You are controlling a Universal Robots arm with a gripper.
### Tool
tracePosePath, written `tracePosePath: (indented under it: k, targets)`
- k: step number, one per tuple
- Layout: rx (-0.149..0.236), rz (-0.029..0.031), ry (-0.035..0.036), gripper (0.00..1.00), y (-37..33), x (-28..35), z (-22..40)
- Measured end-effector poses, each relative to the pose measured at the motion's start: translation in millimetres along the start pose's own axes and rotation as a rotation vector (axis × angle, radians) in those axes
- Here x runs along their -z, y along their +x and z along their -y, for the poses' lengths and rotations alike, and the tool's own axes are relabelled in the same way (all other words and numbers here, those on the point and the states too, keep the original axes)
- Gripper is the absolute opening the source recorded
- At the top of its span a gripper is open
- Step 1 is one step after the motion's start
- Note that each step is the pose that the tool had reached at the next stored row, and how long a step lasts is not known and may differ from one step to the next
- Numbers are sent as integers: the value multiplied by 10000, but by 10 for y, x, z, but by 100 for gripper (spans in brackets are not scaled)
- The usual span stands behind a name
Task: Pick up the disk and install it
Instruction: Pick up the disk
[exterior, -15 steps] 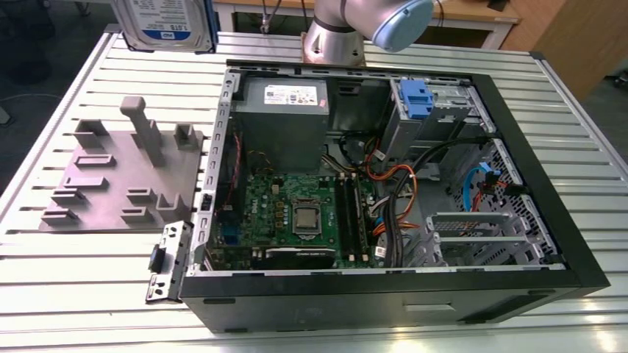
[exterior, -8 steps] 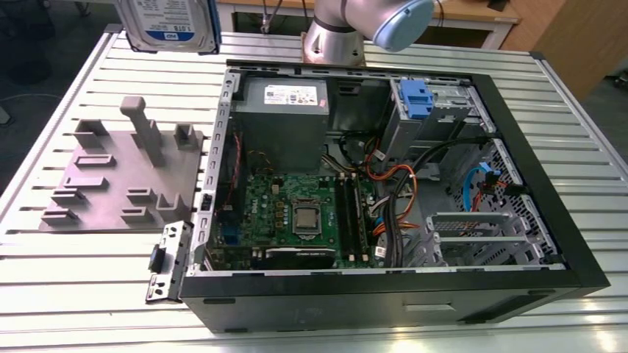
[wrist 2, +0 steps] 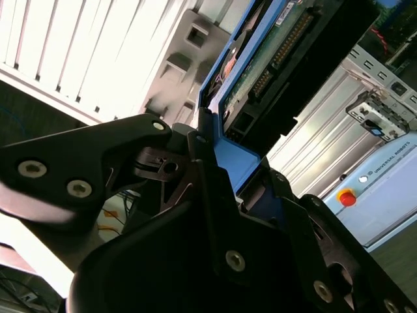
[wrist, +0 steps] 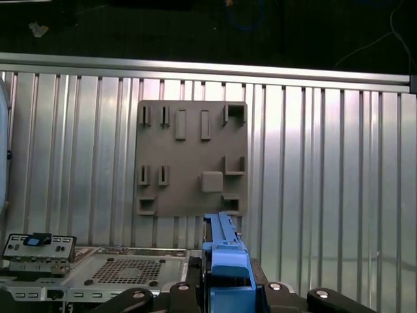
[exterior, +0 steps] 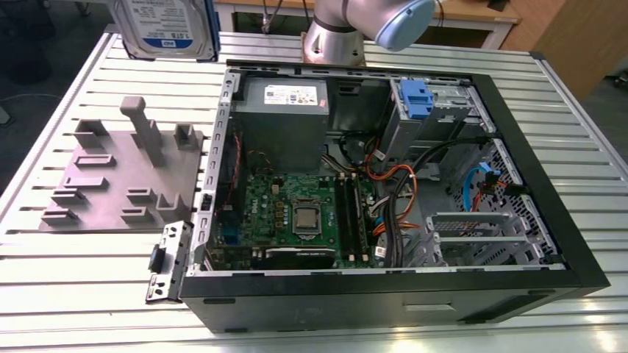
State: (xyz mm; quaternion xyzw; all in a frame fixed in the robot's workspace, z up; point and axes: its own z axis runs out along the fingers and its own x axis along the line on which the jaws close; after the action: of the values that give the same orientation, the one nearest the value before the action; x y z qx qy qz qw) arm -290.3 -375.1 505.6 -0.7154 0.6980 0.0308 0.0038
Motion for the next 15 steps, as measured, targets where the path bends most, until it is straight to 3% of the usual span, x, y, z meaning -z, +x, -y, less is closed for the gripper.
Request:
tracePosePath:
  k: [10, 15]
  targets:
    - [-53, -8, 3, 37, 133, 6, 4]
    - [-66, -8, 3, 37, 147, 8, 38]
